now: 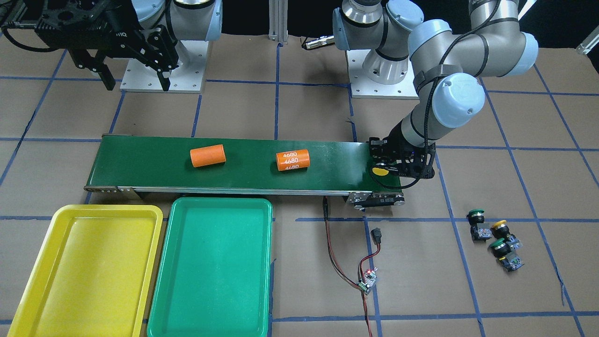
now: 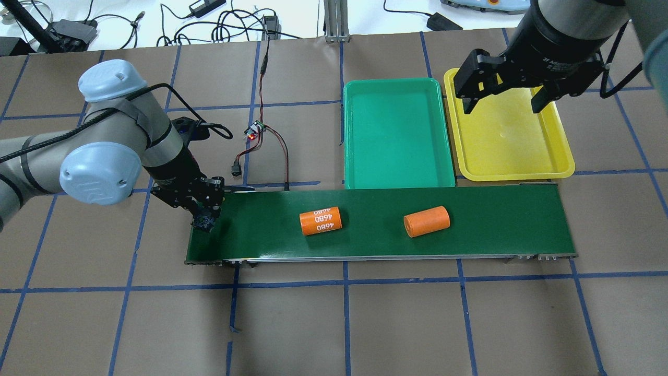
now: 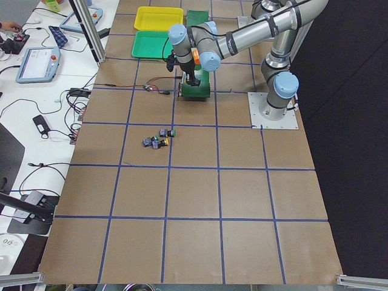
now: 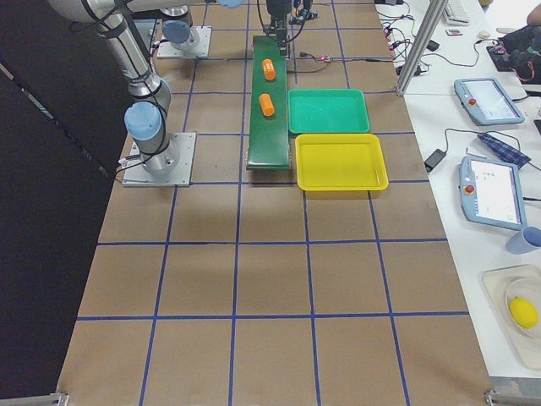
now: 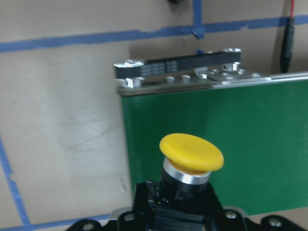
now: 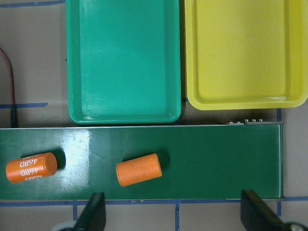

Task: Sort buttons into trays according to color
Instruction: 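Carry the yellow-capped button onto the belt and release it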

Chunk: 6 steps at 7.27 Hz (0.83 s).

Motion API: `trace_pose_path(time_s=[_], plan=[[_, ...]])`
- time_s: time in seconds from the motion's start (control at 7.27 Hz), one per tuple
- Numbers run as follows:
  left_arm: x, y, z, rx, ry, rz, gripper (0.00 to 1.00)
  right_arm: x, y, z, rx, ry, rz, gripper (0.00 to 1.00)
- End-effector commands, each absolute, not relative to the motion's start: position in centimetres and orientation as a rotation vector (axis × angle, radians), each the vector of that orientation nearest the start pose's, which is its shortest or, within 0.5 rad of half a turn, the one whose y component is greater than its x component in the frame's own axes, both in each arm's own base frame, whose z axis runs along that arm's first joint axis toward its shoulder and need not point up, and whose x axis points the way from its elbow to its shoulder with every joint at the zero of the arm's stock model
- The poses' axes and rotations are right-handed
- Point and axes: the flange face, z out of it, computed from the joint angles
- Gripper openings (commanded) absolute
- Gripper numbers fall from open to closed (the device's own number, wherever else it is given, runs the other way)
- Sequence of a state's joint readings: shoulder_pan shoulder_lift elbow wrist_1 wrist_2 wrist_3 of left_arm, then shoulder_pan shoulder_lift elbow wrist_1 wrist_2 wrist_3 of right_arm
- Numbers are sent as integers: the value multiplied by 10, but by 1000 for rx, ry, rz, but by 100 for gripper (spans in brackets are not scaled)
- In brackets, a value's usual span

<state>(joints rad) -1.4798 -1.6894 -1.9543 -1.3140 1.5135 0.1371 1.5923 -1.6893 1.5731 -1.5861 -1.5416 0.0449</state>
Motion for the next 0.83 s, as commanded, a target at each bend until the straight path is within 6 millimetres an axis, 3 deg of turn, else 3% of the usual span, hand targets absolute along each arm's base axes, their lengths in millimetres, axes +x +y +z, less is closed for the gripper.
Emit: trace_pose_path(time_s=[0.0, 0.14, 0.28, 0.69], plan=[[-106, -470, 257, 18, 3193, 400, 14, 146, -448, 544, 35, 3101, -201, 100], [-105, -469, 257, 18, 3192, 400, 92, 146, -448, 545, 33, 3101, -203, 100], [-97, -481, 269, 27, 3200, 340, 100, 146, -448, 545, 33, 3101, -203, 100], [-48, -530, 303, -101, 3200, 211, 100, 146, -448, 545, 33, 3101, -206, 100]])
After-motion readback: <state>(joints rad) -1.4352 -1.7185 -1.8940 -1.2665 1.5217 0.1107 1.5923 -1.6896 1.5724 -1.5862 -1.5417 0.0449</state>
